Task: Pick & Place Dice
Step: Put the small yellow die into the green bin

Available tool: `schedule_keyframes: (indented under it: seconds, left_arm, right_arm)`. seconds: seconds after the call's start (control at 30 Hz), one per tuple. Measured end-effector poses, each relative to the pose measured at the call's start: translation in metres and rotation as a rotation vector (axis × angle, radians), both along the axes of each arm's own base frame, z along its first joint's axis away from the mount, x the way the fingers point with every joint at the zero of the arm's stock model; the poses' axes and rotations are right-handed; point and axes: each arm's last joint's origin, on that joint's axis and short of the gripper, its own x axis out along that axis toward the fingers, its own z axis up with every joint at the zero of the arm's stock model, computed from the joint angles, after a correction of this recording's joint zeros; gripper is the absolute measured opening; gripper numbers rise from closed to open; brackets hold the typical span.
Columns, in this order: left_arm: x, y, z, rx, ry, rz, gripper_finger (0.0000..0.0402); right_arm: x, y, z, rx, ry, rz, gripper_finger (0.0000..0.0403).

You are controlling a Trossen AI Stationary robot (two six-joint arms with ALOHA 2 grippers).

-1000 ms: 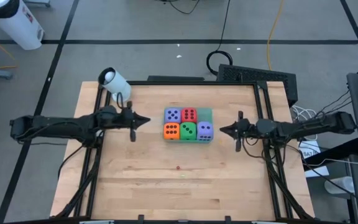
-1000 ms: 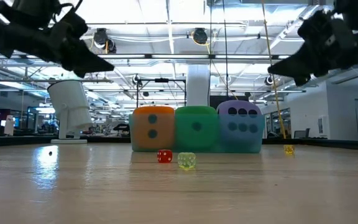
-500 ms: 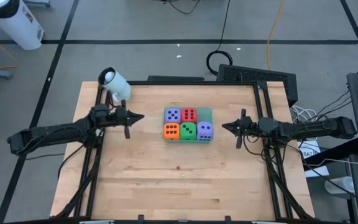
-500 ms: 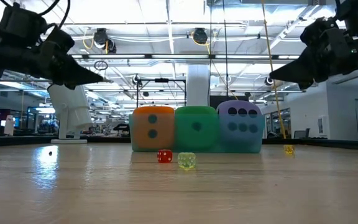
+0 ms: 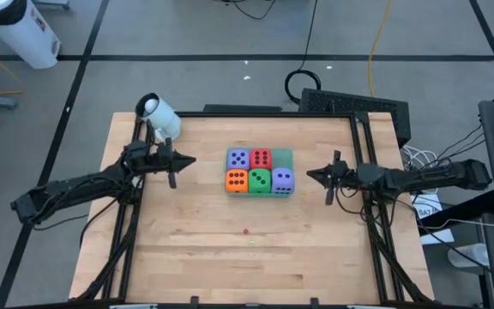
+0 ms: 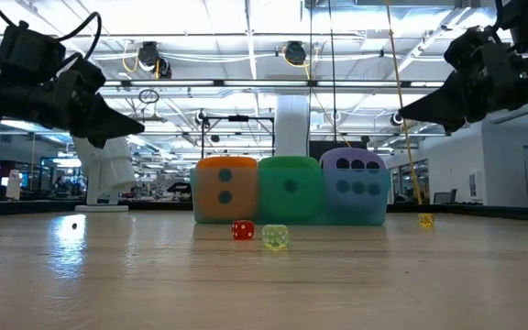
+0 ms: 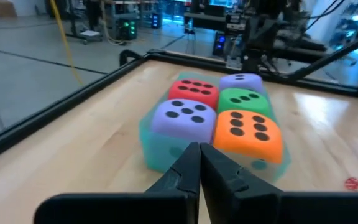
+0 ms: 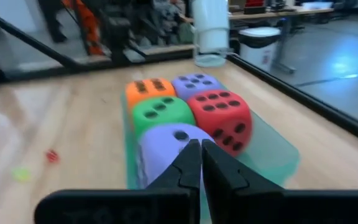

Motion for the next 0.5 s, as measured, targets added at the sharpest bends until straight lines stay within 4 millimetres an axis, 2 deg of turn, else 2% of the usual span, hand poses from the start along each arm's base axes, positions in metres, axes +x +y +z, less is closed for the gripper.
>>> schedule_keyframes:
  seconds: [0.17, 0.33, 0.4, 0.5]
  left_arm:
    - [0.0, -0.001, 0.0, -0.012, -0.006, -0.048, 0.0012]
    - [0.0, -0.001, 0.0, -0.014, -0.001, -0.048, 0.0005]
    - [0.0, -0.001, 0.0, -0.014, -0.001, -0.048, 0.0013]
    - [0.0, -0.001, 0.0, -0.013, -0.001, -0.048, 0.0021]
  right_arm:
    - [-0.004, 0.011, -0.007, -0.073, 0.082, -0.078, 0.0001]
    - [-0.007, 0.024, -0.023, 0.034, 0.128, -0.014, 0.0004]
    - [-0.009, 0.026, -0.035, 0.063, 0.149, -0.006, 0.0011]
    - [-0.008, 0.029, -0.035, 0.081, 0.118, 0.008, 0.0038]
